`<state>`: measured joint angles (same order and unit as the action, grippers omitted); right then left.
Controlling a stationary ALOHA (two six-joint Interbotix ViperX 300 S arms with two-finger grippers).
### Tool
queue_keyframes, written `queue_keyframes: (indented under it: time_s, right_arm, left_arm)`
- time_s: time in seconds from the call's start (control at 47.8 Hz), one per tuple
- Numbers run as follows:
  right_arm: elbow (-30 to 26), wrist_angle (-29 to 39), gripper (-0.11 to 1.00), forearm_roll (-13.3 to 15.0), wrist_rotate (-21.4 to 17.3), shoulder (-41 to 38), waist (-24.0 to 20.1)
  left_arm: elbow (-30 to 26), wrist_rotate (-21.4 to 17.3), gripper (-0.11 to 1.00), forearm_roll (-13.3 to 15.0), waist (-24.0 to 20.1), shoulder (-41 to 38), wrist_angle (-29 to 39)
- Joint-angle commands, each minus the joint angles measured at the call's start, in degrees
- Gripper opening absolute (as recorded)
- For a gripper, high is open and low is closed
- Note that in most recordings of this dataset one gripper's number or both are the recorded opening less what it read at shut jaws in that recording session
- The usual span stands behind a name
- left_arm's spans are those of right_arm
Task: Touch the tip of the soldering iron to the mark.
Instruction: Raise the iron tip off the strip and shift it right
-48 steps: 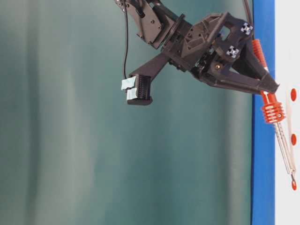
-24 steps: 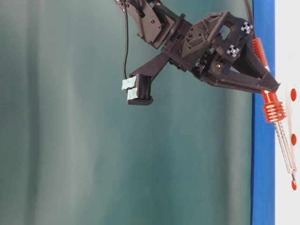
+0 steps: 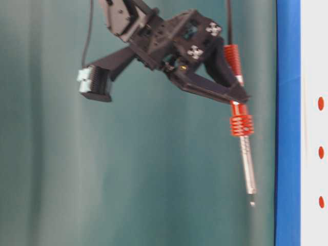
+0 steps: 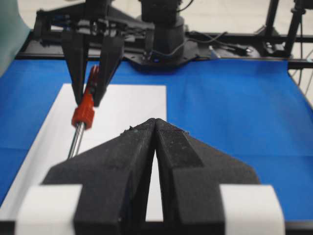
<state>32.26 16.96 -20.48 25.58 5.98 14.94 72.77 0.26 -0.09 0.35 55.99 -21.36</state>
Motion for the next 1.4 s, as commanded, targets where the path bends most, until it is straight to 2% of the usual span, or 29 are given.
queue_keyframes:
  time_s: [0.0, 0.439, 0.942, 1.381]
  right_arm:
    - [-1.4, 0.2, 0.06, 0.3, 0.1, 2.1, 0.1]
    - [-0.3, 2.7, 0.06, 0.4, -0.1, 2.9, 0.9]
    - [7.7, 3.5, 0.06, 0.3, -0.4, 10.5, 2.4]
    - [7.7, 3.5, 0.06, 0.4, -0.4, 10.5, 2.5]
  left_arm:
    - [-0.7, 0.1, 0.02, -0.1, 0.1, -0.4, -0.5]
    - [-0.7, 0.1, 0.02, -0.1, 0.1, -0.4, -0.6]
    - [-0.7, 0.1, 0.02, -0.1, 0.1, -0.4, -0.7]
    - [-0.6, 0.1, 0.02, -0.1, 0.1, -0.4, -1.1]
